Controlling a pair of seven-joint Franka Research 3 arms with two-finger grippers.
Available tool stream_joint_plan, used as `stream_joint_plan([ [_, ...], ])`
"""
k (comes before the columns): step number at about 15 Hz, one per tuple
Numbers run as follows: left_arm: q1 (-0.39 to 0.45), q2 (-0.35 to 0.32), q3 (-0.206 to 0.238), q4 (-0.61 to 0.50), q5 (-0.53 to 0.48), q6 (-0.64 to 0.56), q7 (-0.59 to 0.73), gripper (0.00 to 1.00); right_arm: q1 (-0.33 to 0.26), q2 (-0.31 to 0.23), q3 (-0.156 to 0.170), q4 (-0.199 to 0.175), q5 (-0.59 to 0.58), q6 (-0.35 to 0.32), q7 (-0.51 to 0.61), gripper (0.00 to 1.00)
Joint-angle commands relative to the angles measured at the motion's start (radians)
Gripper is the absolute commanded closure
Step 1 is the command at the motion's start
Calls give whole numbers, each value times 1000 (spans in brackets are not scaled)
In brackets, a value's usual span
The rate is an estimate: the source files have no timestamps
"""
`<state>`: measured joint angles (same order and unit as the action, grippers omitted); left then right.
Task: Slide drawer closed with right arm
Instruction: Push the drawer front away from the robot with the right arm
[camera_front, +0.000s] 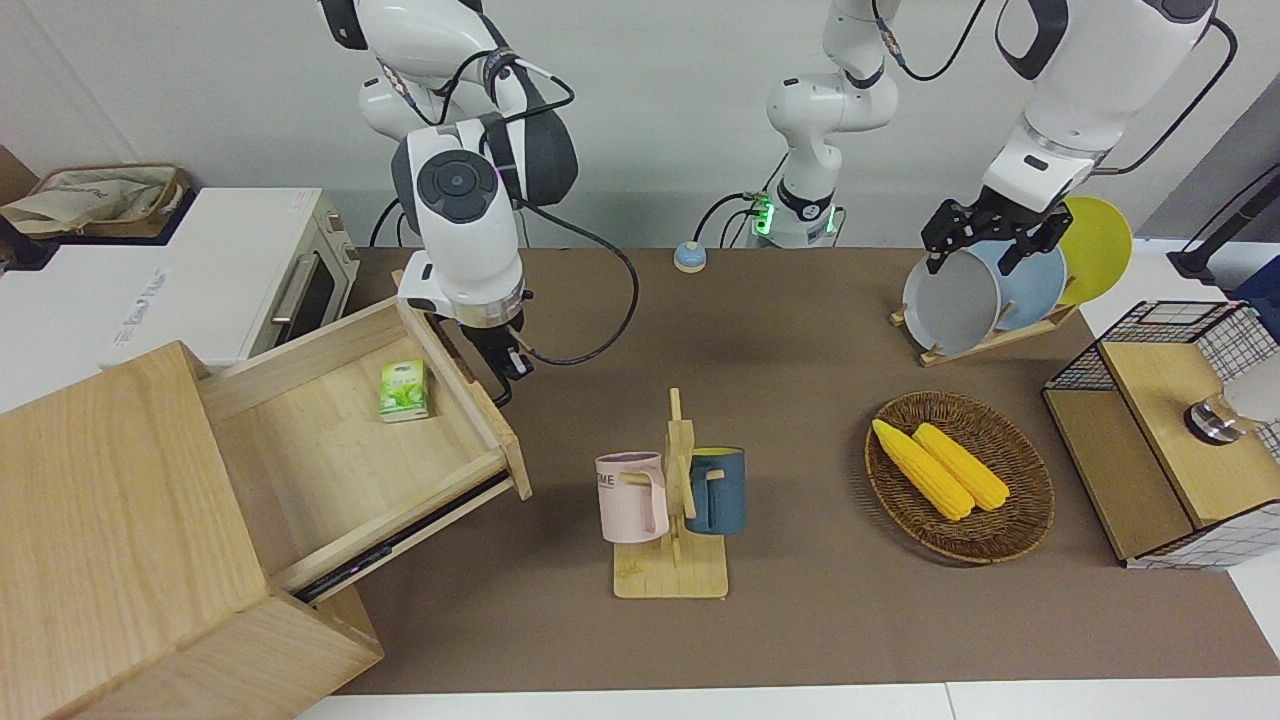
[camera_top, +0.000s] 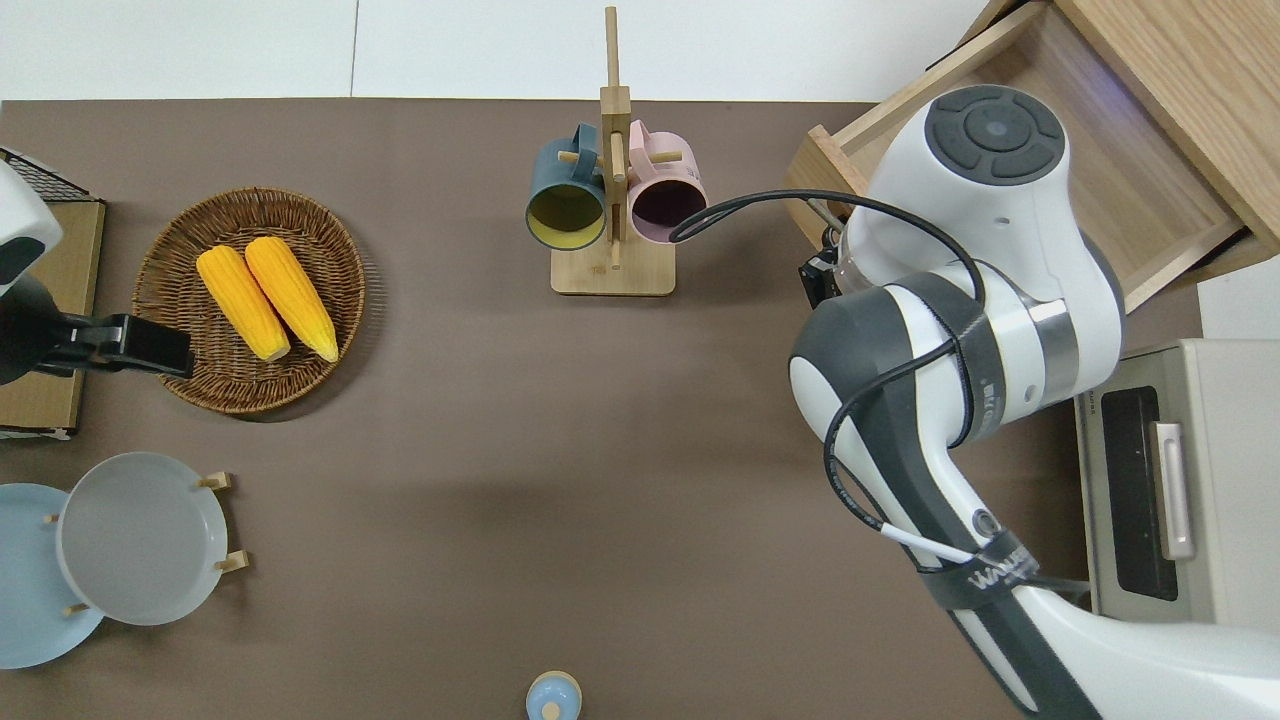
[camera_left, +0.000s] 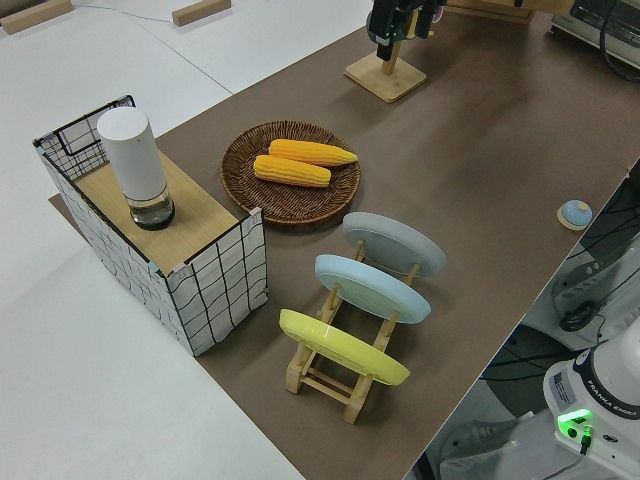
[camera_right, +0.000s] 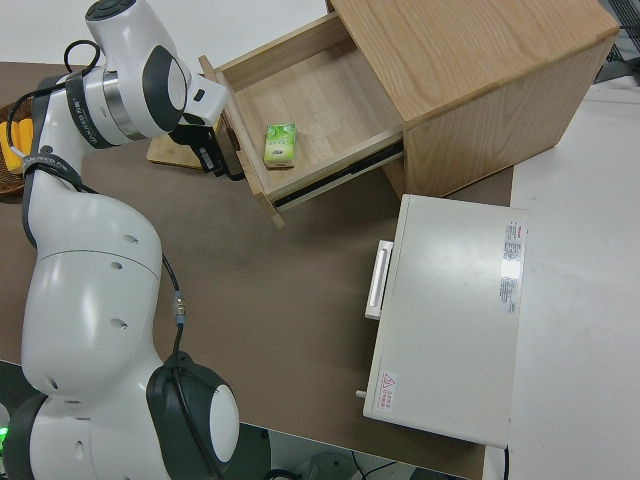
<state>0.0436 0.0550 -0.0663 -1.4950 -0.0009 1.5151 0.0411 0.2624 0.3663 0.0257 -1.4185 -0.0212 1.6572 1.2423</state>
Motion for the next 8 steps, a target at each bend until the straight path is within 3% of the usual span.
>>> stream_joint_plan([
  [1,-7,-4,0,9,18,-18,-10,7,-51,17,13,13,-10,48,-70,1000],
  [8,-7,-4,0,9,18,-18,-10,7,-144,30,20,30,-10,73,-124,1000],
])
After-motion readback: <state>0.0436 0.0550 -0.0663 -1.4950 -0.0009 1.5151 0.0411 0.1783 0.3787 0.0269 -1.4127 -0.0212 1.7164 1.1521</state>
